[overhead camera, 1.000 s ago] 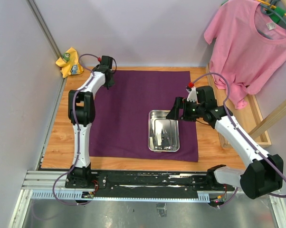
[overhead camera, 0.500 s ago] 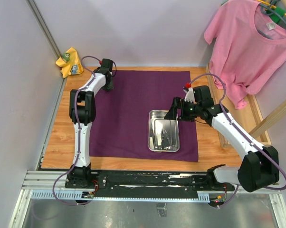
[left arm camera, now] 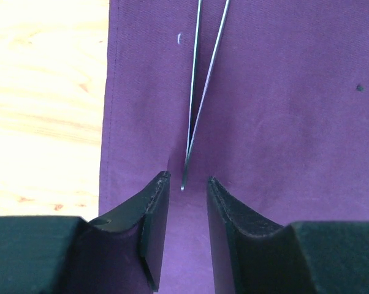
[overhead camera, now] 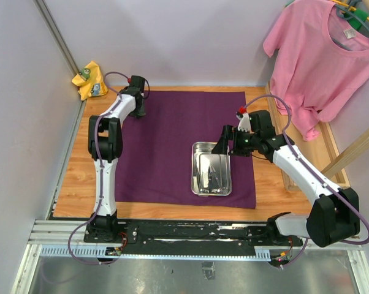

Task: Open and lay out the surgical kit
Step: Place the medical item in the surgical kit, then pick up the medical item from the container.

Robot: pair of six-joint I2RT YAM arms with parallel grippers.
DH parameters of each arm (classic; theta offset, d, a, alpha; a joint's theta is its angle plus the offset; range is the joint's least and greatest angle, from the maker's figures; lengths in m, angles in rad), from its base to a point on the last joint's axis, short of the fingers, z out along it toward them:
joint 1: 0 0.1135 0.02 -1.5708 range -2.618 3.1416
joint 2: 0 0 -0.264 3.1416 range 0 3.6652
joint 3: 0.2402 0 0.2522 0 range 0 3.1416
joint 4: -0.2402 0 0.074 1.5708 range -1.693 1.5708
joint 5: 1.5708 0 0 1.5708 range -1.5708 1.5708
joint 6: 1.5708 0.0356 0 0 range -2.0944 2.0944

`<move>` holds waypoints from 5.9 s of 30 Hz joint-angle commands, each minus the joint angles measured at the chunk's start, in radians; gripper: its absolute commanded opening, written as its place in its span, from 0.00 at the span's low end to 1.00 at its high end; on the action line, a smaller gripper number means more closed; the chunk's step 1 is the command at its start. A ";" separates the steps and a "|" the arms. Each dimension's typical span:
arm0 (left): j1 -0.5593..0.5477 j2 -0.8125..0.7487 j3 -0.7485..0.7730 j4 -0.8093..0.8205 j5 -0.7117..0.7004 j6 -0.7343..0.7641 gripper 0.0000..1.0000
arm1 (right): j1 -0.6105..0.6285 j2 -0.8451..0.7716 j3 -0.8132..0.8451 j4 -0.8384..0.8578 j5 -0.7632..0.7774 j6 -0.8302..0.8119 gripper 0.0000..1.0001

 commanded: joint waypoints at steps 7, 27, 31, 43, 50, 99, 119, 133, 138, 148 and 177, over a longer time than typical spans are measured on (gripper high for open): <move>-0.024 -0.229 -0.077 -0.005 0.060 -0.110 0.36 | 0.002 -0.017 -0.016 -0.010 0.012 -0.004 0.90; -0.289 -0.801 -0.619 0.099 0.113 -0.280 0.40 | 0.251 0.135 -0.063 0.095 0.125 0.085 0.48; -0.307 -0.863 -0.677 0.110 0.131 -0.285 0.40 | 0.287 0.202 -0.039 0.111 0.145 0.098 0.40; -0.318 -0.880 -0.731 0.126 0.153 -0.272 0.40 | 0.323 0.366 0.030 0.140 0.194 0.123 0.35; -0.318 -0.882 -0.745 0.139 0.163 -0.267 0.40 | 0.337 0.437 0.063 0.143 0.211 0.128 0.33; -0.325 -0.891 -0.777 0.167 0.203 -0.268 0.38 | 0.396 0.495 0.188 0.017 0.331 0.105 0.23; -0.328 -0.877 -0.761 0.177 0.228 -0.266 0.37 | 0.417 0.573 0.239 -0.074 0.420 0.070 0.09; -0.335 -0.902 -0.757 0.165 0.227 -0.266 0.37 | 0.413 0.423 0.242 -0.029 0.363 0.075 0.01; -0.338 -0.921 -0.767 0.159 0.225 -0.267 0.37 | 0.392 0.375 0.214 0.003 0.322 0.097 0.01; -0.354 -0.968 -0.828 0.161 0.263 -0.281 0.37 | 0.303 0.281 0.099 0.161 0.190 0.187 0.01; -0.734 -0.980 -0.793 0.085 0.132 -0.320 0.49 | 0.135 0.264 0.267 -0.022 0.235 0.418 0.01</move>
